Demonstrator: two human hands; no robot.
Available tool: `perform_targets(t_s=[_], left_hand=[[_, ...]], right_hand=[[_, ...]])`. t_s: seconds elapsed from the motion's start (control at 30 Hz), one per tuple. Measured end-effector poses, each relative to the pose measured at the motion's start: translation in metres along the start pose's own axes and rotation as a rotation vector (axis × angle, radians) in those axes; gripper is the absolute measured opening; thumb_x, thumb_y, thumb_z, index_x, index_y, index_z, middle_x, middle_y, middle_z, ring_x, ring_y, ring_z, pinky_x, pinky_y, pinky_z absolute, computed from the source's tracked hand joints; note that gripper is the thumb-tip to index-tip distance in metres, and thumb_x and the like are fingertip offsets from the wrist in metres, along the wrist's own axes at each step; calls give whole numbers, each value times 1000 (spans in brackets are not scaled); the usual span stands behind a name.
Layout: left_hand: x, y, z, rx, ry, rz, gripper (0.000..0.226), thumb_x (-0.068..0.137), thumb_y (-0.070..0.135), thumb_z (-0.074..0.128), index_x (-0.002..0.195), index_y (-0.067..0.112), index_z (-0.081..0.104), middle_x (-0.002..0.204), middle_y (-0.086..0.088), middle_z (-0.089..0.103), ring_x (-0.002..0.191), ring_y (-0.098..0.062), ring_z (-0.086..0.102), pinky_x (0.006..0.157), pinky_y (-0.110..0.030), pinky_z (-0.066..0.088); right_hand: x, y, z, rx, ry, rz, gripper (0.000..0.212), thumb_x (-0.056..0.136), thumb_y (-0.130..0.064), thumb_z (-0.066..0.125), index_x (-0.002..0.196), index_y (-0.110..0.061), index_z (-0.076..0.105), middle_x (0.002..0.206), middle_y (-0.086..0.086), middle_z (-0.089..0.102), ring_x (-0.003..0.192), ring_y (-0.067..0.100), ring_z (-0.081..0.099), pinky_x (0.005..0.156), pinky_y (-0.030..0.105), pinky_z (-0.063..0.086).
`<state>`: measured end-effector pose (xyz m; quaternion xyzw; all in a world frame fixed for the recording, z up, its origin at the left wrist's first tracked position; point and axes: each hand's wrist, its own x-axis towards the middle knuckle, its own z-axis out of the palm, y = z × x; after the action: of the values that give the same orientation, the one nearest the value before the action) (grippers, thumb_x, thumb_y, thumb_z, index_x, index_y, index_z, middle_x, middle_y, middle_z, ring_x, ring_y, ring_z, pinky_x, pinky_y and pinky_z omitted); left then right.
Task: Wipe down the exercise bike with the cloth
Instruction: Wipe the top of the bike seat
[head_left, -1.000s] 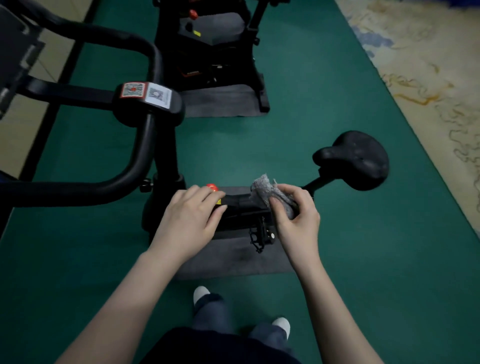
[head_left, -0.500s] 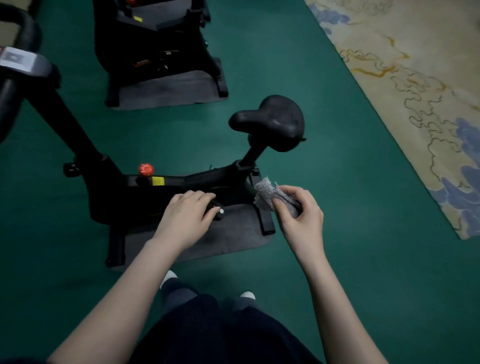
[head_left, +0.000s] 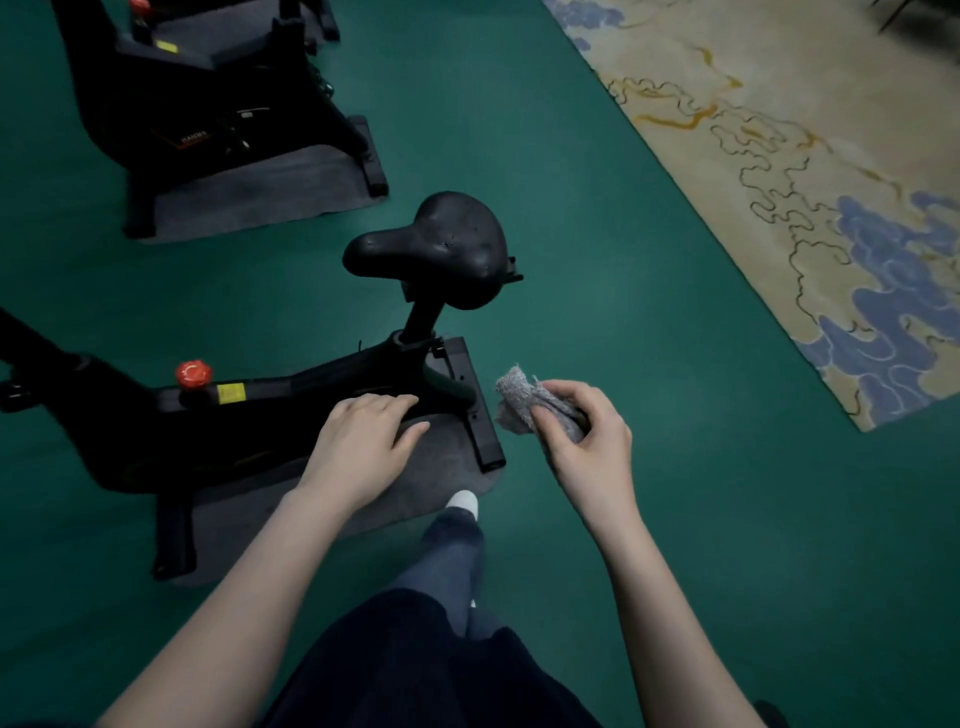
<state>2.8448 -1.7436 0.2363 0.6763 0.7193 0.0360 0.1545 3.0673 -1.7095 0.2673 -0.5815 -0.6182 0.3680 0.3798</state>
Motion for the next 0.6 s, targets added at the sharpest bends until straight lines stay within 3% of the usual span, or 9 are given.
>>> perform_targets(t_s=[0.2, 0.6], left_hand=[[53, 2, 2, -19, -11, -37, 47, 98, 46, 39, 136, 21, 49, 127, 3, 60, 124, -16, 48, 106, -34, 32], [150, 4, -4, -79, -46, -121, 45, 98, 45, 41, 135, 20, 50, 128, 3, 59, 124, -17, 48, 104, -33, 32]], right_hand=[[65, -2, 3, -19, -55, -26, 20, 83, -9, 70, 94, -25, 68, 96, -7, 66, 92, 1, 61, 83, 8, 43], [174, 9, 4, -62, -151, -33, 27, 83, -9, 70, 92, -34, 64, 95, -15, 64, 92, -4, 59, 79, 4, 40]])
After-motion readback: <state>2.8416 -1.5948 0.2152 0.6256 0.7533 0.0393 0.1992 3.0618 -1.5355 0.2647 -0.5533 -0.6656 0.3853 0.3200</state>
